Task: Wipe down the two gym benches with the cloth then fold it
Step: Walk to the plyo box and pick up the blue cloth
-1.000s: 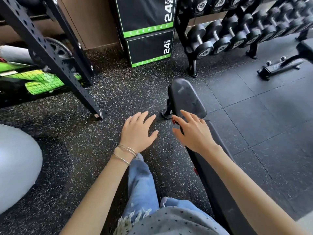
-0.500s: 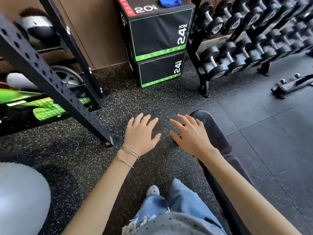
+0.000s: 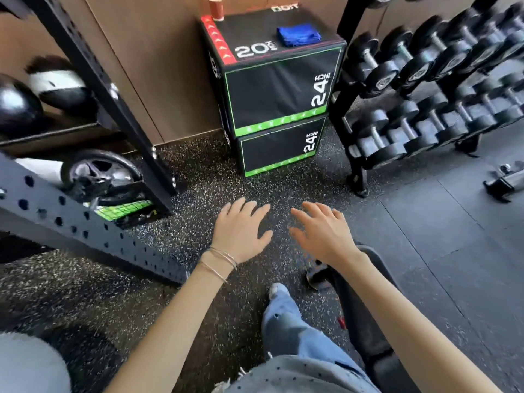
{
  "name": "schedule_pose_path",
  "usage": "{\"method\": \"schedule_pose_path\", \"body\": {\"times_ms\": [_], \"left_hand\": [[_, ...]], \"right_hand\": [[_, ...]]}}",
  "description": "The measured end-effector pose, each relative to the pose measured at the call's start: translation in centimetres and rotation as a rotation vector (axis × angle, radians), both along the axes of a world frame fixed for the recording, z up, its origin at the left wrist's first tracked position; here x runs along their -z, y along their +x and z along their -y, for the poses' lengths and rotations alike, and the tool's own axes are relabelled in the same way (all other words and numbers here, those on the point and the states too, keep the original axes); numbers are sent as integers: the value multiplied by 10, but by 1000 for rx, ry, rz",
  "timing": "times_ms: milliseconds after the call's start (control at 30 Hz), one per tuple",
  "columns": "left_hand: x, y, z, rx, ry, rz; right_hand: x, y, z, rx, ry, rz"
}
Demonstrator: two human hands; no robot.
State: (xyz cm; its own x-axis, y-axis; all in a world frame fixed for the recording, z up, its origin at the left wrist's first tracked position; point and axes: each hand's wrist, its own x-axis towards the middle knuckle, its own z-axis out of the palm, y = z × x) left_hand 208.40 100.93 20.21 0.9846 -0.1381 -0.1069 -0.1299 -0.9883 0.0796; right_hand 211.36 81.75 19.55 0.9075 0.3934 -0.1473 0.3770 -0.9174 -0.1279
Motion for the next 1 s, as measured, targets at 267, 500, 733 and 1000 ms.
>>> {"method": "schedule_pose_path", "body": {"times_ms": [267,500,733,1000], "left_hand": [[-17,141,-1,28,18,40],[-5,224,-25,15,-23,-8],[2,332,-64,56,-35,25],[-3,452,-116,157,3,5]], "right_hand": [[-29,146,-21,-12,21,61],[-21,223,-26,36,-8,11],[-9,318,-71,92,-9,14],[-10,428,-125,157,-1,25]]}}
